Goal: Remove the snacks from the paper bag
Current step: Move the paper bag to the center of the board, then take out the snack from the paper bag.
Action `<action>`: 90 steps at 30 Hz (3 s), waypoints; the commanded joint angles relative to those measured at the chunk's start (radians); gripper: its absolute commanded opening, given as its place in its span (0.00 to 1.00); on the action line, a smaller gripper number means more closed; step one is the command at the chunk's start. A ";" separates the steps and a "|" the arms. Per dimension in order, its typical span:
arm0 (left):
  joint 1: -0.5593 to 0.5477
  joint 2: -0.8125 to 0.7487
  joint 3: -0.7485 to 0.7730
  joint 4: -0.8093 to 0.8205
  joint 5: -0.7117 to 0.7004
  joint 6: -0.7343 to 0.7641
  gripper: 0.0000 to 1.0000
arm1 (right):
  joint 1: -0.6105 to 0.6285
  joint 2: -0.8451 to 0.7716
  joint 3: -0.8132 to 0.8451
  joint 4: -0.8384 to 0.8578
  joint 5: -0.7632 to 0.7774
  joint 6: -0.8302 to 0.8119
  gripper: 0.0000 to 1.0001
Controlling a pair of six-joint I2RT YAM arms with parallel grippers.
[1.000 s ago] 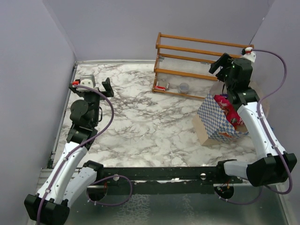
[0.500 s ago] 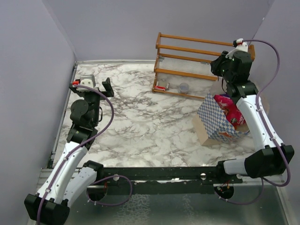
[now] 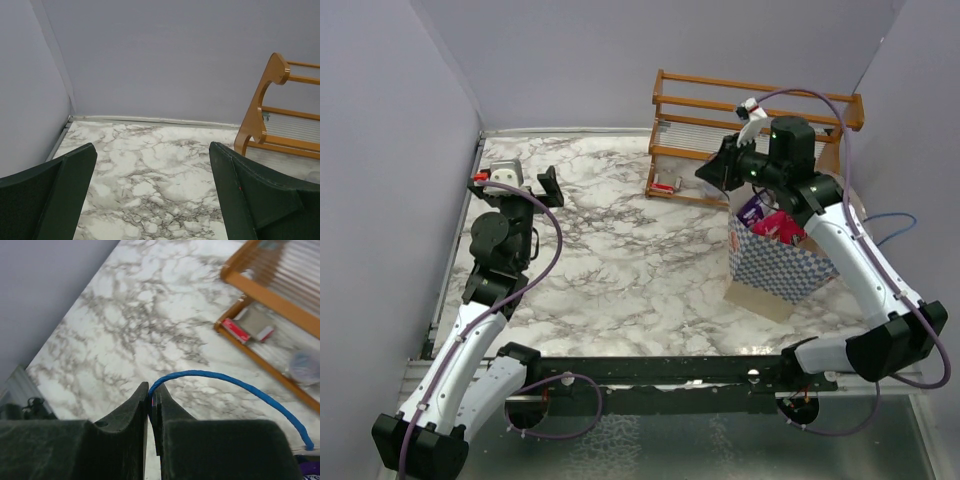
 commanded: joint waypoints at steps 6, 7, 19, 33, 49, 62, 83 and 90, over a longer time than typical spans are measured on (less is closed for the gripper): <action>0.001 0.042 0.063 -0.067 0.042 -0.106 0.99 | 0.207 -0.086 -0.074 0.065 -0.133 0.097 0.09; 0.001 0.052 0.088 -0.113 0.035 -0.150 0.99 | 0.221 -0.082 -0.079 0.082 -0.134 0.109 0.09; 0.002 0.101 0.289 -0.434 0.254 -0.577 0.99 | 0.337 0.069 0.029 0.276 -0.211 0.215 0.11; 0.001 0.051 0.386 -0.563 0.224 -0.581 0.99 | 0.449 0.221 0.225 0.369 -0.213 0.306 0.24; 0.002 0.090 0.528 -0.598 0.317 -0.549 0.99 | 0.449 -0.101 0.193 -0.210 0.554 -0.145 0.87; 0.001 0.302 0.737 -0.512 0.601 -0.591 0.95 | 0.449 -0.381 0.014 -0.427 1.204 0.180 0.86; -0.402 0.504 0.866 -0.505 0.510 -0.596 0.86 | 0.449 -0.565 -0.283 0.095 0.882 0.131 0.18; -0.576 0.476 0.823 -0.606 0.210 -0.478 0.80 | 0.449 -0.618 -0.333 0.372 0.303 -0.085 0.02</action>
